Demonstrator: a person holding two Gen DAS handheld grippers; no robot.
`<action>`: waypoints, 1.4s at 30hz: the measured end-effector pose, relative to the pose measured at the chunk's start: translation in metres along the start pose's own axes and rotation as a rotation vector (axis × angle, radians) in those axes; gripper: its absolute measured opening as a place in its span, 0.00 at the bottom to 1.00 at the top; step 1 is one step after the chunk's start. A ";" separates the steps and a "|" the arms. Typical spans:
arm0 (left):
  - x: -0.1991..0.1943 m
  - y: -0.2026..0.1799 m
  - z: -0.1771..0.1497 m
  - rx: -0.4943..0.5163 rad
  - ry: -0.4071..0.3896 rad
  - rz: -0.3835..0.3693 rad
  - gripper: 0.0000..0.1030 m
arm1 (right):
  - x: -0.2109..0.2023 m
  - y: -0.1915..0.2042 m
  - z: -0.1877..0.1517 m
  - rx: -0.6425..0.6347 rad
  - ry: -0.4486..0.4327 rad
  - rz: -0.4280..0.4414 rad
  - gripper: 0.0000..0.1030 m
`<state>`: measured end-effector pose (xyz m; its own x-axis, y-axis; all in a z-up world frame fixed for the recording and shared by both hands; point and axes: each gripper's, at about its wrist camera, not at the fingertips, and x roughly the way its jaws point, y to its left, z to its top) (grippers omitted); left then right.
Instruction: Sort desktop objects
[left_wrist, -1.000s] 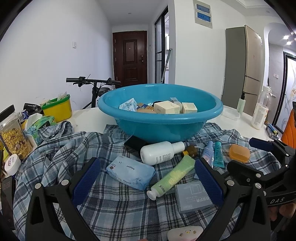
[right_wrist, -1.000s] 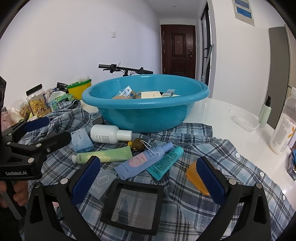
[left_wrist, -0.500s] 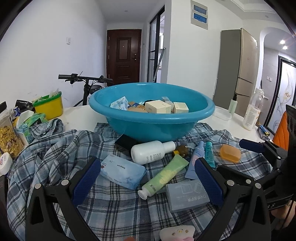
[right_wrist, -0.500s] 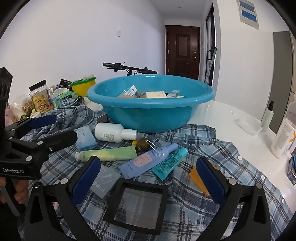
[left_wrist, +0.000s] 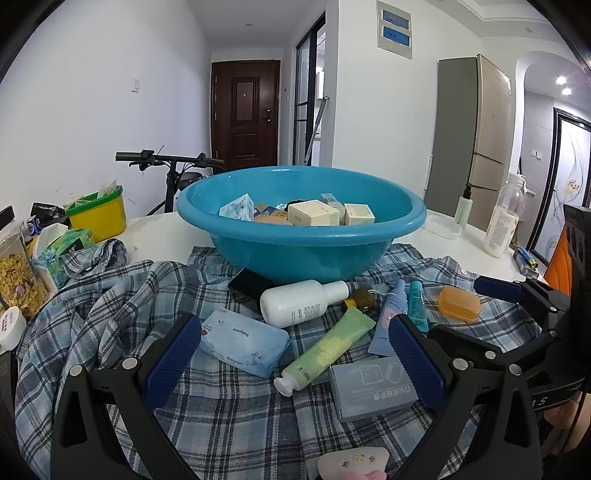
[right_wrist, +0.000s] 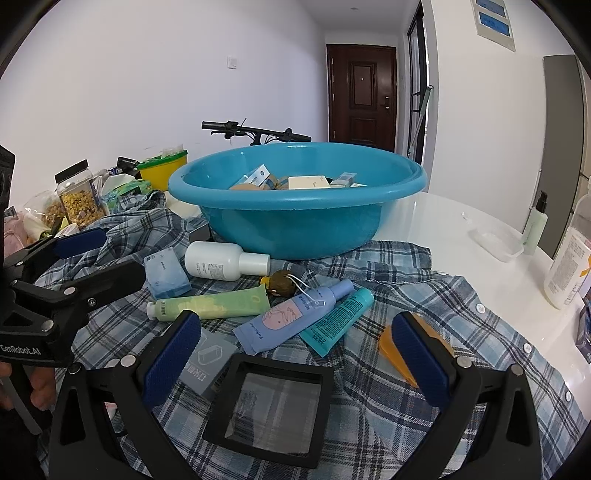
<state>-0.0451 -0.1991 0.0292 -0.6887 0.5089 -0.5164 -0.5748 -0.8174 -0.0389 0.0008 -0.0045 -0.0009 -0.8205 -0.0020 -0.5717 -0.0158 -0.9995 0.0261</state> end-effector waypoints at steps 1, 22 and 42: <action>-0.001 0.000 0.000 0.002 -0.003 0.002 1.00 | 0.000 0.000 0.000 0.001 0.000 -0.001 1.00; 0.005 0.026 0.000 -0.007 0.004 0.105 1.00 | 0.001 -0.001 0.000 0.001 0.009 0.003 1.00; 0.097 0.040 -0.002 0.079 0.324 -0.028 0.91 | 0.003 0.003 0.001 -0.016 0.018 0.010 1.00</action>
<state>-0.1339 -0.1830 -0.0244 -0.5029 0.4086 -0.7616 -0.6331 -0.7741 0.0028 -0.0025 -0.0080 -0.0023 -0.8103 -0.0123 -0.5859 0.0016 -0.9998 0.0189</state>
